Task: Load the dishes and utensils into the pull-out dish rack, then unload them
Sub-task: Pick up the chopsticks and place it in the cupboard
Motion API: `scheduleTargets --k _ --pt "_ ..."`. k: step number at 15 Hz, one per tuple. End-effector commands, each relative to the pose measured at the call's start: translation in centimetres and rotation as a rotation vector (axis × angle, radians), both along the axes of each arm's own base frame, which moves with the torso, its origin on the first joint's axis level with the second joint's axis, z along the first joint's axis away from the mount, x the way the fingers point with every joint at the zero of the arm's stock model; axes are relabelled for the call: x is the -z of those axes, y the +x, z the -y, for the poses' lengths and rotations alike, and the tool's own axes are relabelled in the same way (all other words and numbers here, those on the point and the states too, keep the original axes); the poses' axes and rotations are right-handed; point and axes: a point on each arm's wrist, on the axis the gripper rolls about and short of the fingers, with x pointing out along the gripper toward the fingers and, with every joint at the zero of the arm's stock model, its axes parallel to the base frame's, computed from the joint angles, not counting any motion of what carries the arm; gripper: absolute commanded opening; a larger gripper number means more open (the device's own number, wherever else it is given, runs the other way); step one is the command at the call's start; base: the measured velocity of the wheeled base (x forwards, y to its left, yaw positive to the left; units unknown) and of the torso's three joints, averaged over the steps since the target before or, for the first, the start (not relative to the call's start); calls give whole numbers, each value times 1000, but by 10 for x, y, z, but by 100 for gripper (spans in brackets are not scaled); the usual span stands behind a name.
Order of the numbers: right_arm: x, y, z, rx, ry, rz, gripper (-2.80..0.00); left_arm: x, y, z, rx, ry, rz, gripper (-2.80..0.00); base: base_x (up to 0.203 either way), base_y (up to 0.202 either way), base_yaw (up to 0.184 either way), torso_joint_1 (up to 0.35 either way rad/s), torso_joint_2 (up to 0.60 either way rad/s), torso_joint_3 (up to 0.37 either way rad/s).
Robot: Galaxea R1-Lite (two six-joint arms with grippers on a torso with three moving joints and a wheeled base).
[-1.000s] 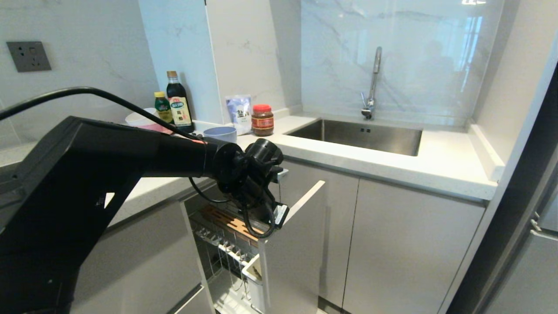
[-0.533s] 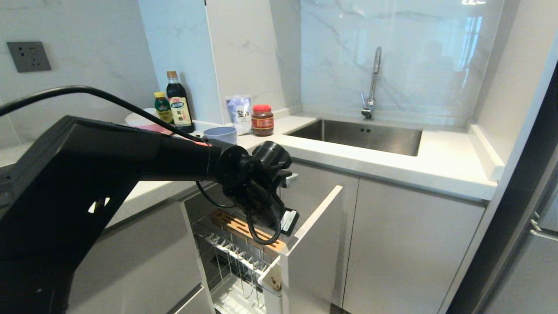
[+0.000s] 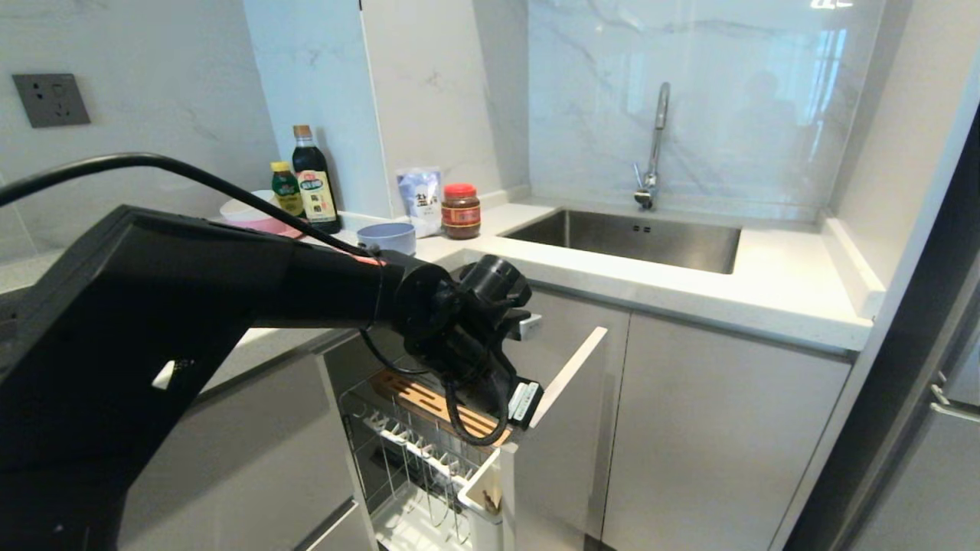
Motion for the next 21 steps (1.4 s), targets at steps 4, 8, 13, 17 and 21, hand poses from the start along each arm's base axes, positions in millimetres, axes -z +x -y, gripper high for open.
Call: scheduleTargets --k 4,8,13,17,21 --pt "0 0 0 0 0 2 -280 1 -1 1 1 5 -2 -280 0 0 0 0 0 0" --pt "0 0 0 0 0 2 -280 -3 8 -11 -46 25 32 -280 0 0 0 0 0 0" --pt "0 0 0 0 0 2 -280 -48 21 -50 -198 13 225 -280 0 0 0 0 0 0" --pt "0 0 0 0 0 2 -280 -113 14 -99 -360 -53 444 -280 0 0 0 0 0 0" --pt "0 0 0 0 0 3 -280 -183 -31 -155 -500 -139 652 -280 0 0 0 0 0 0"
